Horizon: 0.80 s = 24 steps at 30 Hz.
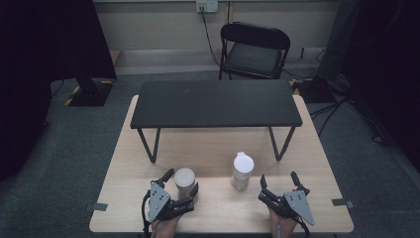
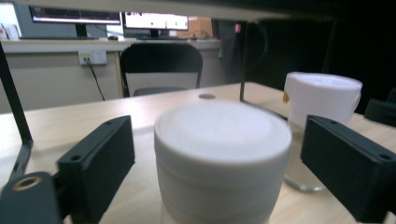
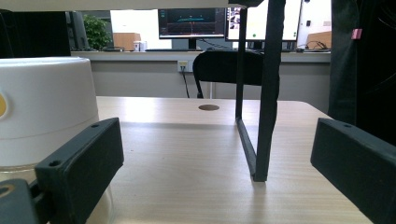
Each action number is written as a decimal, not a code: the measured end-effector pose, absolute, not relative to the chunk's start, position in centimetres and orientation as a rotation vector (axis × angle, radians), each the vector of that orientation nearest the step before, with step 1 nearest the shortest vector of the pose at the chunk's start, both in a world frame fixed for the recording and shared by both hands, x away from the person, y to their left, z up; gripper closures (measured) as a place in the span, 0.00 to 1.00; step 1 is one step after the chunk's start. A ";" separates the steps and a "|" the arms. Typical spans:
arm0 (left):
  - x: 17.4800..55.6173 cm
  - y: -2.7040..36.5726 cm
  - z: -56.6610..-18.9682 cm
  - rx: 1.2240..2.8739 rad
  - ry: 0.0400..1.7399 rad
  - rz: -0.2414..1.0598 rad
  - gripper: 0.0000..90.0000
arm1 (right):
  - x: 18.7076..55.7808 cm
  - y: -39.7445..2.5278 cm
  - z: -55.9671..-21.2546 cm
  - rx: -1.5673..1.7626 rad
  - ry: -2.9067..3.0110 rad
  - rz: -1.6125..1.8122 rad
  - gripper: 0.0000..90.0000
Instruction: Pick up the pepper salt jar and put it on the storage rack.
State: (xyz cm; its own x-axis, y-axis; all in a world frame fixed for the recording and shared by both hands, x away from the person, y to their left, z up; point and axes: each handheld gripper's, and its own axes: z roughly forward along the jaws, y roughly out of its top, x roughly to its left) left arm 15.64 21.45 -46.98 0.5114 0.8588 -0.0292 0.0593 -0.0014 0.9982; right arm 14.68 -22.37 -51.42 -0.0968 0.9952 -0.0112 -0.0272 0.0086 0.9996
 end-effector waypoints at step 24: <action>15.9 21.3 -47.8 1.468 0.876 0.742 0.38 | 14.7 -22.4 -51.4 1.134 1.265 1.285 0.02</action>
